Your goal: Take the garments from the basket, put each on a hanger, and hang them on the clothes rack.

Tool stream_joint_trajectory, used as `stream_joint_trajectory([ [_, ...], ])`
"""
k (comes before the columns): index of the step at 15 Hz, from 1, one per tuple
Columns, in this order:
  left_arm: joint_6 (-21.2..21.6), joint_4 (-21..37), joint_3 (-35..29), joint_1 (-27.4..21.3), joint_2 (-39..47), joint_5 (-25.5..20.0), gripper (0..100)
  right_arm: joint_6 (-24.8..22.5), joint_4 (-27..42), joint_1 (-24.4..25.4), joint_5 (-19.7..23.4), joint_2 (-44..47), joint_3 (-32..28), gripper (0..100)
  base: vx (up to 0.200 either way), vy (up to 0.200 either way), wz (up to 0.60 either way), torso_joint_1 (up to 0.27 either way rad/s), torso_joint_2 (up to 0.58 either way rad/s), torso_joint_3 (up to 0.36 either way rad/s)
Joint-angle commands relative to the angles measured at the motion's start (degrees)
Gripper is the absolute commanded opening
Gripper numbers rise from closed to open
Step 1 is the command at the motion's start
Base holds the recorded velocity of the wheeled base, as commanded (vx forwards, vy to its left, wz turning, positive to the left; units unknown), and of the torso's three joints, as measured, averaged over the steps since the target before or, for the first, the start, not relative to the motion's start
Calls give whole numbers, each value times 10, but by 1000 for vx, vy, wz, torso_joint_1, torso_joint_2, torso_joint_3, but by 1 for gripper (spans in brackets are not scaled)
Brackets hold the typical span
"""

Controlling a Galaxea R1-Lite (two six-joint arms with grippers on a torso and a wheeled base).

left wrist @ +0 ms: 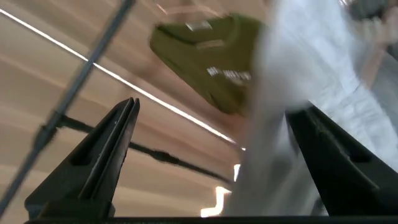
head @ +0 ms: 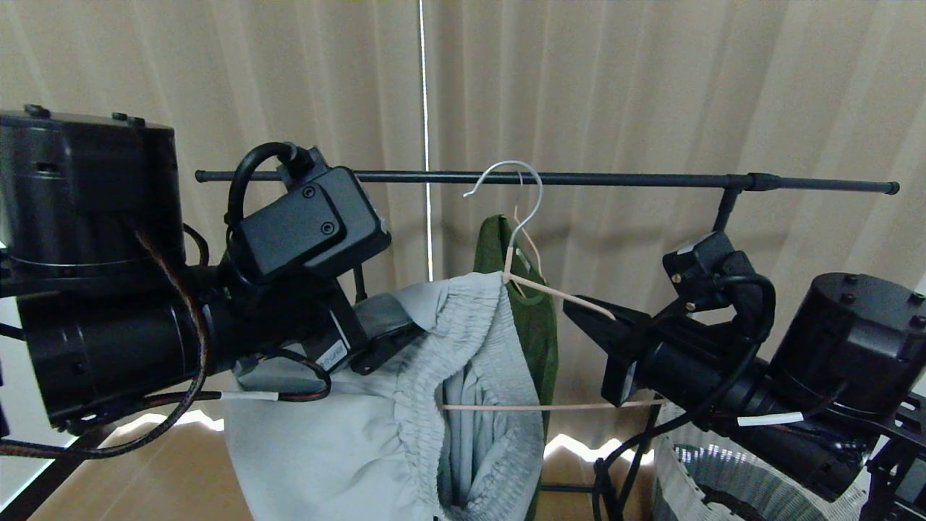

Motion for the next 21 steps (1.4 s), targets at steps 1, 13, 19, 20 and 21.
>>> stream_joint_trajectory([
  [1, 0, 0, -1, 4, 11, 0, 100, 0, 0, 3, 2, -7, 4, 0, 0, 0, 0, 0, 0, 0],
  [13, 0, -17, 23, 15, 4, -1, 0, 0, -13, 6, 16, -13, 9, 0, 0, 0, 0, 0, 0, 0],
  [19, 0, -95, 60, 29, 5, 5, 0, -2, -15, 5, 15, -13, 9, 100, 0, 0, 0, 0, 0, 0],
  [20, -1, -95, 60, 29, 6, 12, 0, -2, -16, 3, 13, -13, 8, 100, 0, 0, 0, 0, 0, 0],
  [21, -1, -95, 60, 31, 7, 22, 0, -2, -16, 1, 13, -13, 9, 100, 0, 0, 0, 0, 0, 0],
])
